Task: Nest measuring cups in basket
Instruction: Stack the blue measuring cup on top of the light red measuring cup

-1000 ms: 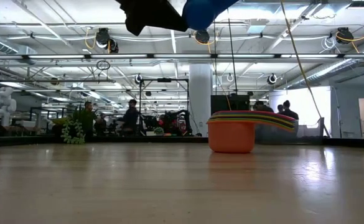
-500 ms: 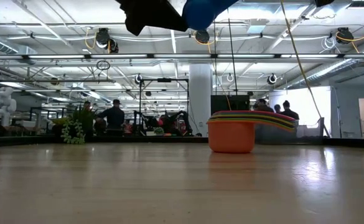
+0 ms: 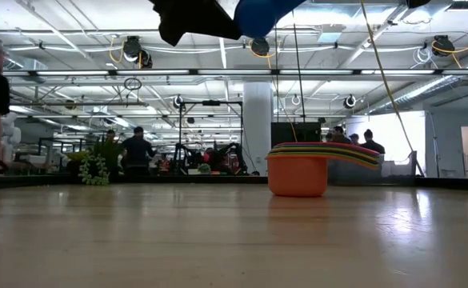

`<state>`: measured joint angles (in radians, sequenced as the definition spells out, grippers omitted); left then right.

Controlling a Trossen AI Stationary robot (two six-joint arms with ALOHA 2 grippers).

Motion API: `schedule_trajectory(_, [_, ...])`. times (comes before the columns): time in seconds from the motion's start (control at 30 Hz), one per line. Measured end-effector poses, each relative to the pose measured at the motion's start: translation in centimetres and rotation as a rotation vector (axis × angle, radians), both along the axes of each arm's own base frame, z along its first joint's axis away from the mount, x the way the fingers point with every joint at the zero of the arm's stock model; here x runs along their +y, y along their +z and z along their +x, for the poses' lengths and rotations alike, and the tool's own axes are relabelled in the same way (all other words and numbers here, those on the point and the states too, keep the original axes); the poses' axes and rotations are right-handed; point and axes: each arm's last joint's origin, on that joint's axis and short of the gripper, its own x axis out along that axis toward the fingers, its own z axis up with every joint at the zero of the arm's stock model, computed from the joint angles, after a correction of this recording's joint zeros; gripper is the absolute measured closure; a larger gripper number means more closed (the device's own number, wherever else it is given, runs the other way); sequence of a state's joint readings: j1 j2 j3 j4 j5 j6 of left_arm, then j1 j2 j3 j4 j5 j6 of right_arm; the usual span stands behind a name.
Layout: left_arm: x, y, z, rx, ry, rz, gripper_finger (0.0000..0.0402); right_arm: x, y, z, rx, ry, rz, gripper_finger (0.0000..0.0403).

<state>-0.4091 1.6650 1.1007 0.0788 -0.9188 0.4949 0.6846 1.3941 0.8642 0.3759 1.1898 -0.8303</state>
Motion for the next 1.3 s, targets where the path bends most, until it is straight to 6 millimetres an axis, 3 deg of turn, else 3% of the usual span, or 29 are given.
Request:
schedule_trajectory(0.3, [0.01, 0.04, -0.02, -0.001, 0.0, -0.001, 0.0396, 0.03, -0.08, 0.01, 0.007, 0.015, 0.0, 0.0348])
schedule_trajectory(0.77, [-0.36, 0.04, -0.16, 0.009, -0.016, 0.016, 0.0396, 0.0, -0.2, -0.02, 0.012, 0.012, 0.003, 0.0322])
schedule_trajectory(1.1, [-0.38, 0.05, -0.16, 0.01, -0.018, 0.019, 0.0396, 0.01, -0.19, -0.02, 0.016, 0.014, -0.005, 0.0395])
schedule_trajectory(1.3, [-0.38, 0.05, -0.16, 0.01, -0.017, 0.019, 0.0375, 0.01, -0.19, -0.01, 0.016, 0.015, -0.005, 0.04])
